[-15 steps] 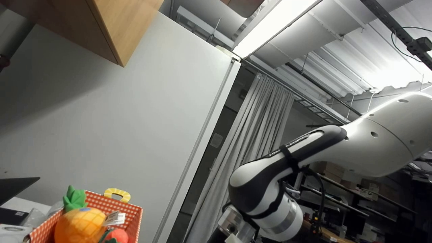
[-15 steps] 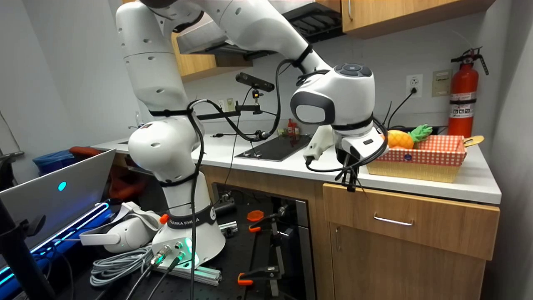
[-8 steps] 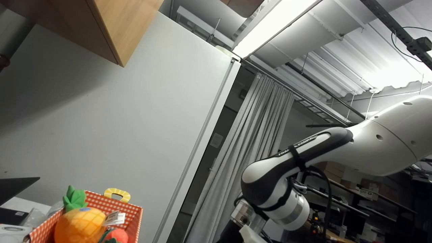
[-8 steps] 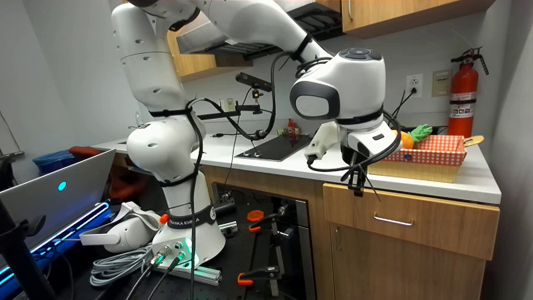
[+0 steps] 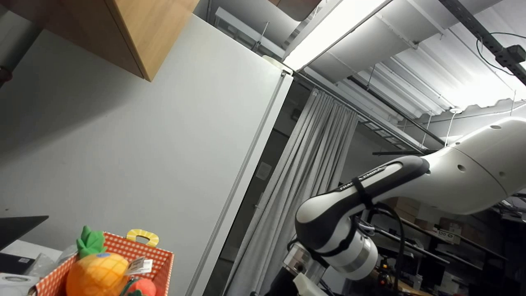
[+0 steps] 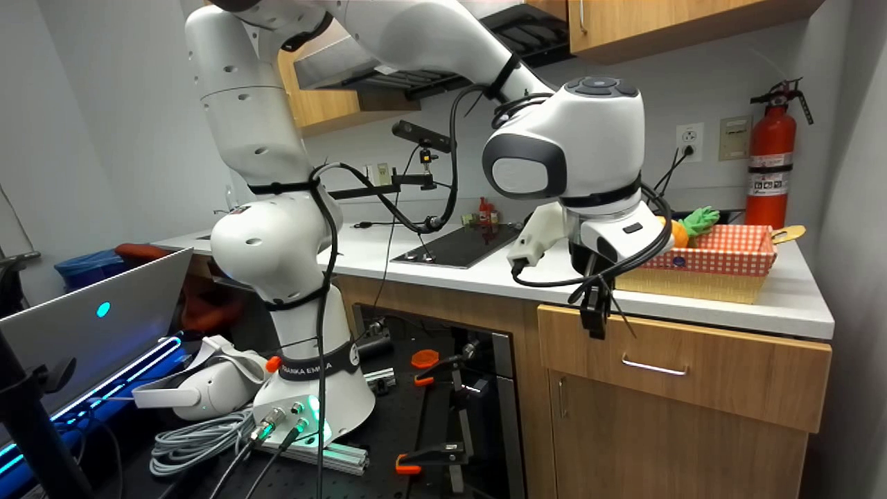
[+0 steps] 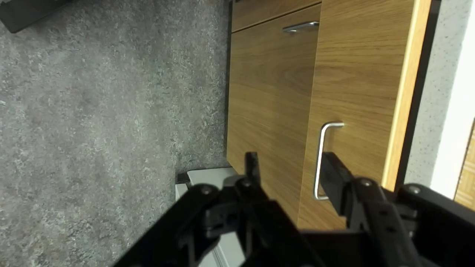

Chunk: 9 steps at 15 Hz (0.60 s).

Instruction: Close the open drawer, open the drawer then close the drawer again

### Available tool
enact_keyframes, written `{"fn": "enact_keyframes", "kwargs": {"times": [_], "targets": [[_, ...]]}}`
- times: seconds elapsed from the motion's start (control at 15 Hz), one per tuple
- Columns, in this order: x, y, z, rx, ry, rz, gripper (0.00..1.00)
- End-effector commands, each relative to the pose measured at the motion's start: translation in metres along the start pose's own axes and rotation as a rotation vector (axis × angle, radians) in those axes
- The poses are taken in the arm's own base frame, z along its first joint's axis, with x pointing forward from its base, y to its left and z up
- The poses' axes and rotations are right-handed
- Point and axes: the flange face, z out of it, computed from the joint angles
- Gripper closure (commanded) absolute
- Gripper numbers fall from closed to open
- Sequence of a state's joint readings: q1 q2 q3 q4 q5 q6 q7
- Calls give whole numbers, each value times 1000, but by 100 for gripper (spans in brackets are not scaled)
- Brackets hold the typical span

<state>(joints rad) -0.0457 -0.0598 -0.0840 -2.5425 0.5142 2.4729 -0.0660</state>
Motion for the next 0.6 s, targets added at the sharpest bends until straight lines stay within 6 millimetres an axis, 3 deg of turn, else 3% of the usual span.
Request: {"fn": "enact_keyframes", "kwargs": {"times": [0.0,0.2,0.53], "targets": [[2,7,-3,-23,-7,-3,21],[1,11,6,-35,-9,10,1],[-5,12,30,-48,-31,14,0]]}}
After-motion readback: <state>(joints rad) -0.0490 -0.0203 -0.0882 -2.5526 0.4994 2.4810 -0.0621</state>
